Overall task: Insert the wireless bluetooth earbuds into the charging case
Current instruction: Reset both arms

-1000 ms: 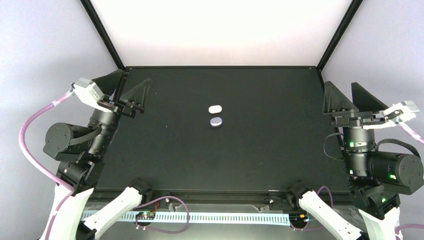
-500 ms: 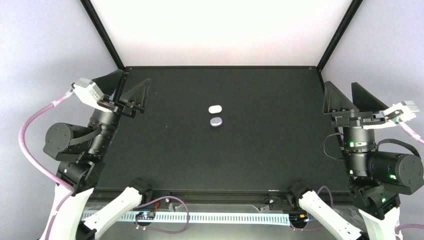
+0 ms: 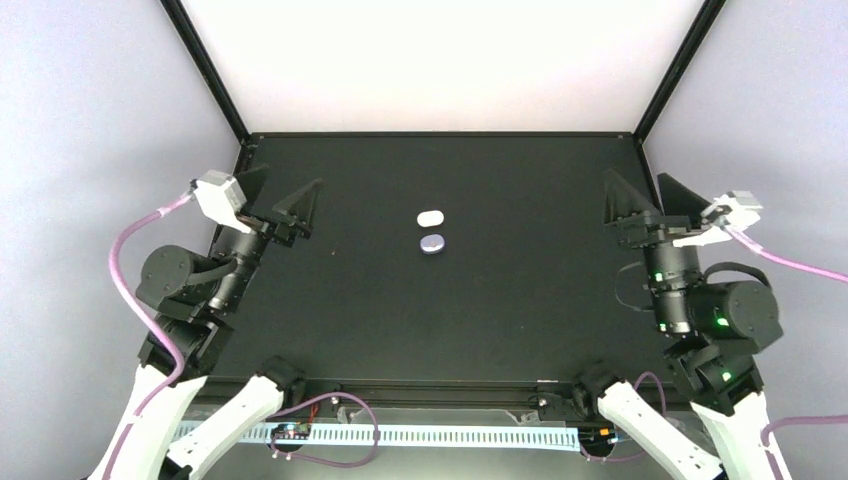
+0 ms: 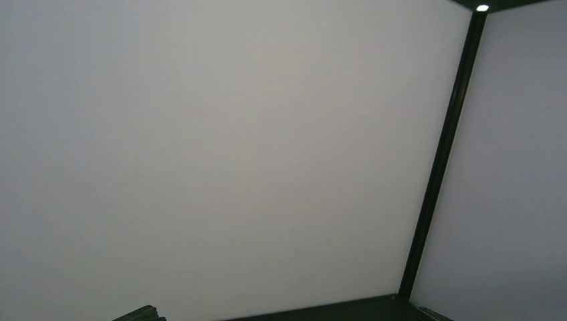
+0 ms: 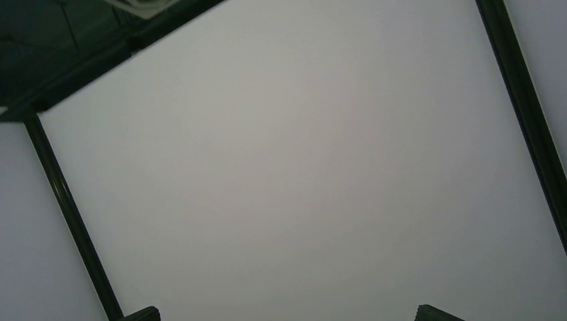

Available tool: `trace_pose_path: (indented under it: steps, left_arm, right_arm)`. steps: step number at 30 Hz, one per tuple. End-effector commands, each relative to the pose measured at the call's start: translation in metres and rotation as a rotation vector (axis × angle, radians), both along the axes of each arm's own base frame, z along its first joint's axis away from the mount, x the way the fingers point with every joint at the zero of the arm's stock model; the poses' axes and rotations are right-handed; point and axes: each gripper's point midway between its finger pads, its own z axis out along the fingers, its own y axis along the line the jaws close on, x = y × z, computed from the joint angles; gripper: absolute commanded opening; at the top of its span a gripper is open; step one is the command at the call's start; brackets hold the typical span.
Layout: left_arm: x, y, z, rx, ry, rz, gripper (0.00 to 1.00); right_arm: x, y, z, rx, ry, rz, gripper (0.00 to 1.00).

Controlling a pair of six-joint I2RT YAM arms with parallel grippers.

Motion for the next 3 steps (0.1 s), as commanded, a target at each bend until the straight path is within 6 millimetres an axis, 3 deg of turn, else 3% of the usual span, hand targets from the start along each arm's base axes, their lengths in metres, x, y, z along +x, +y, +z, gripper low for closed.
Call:
trace_pose_path:
  steps: [1, 3]
  left_arm:
    - [0.002, 0.009, -0.016, -0.033, 0.024, 0.042, 0.99]
    - [0.005, 0.012, -0.026, -0.042, 0.050, 0.062, 0.99]
  right_arm:
    - [0.010, 0.001, -0.020, 0.014, 0.026, -0.014, 1.00]
    - [0.016, 0.005, -0.033, 0.004, 0.050, -0.017, 1.00]
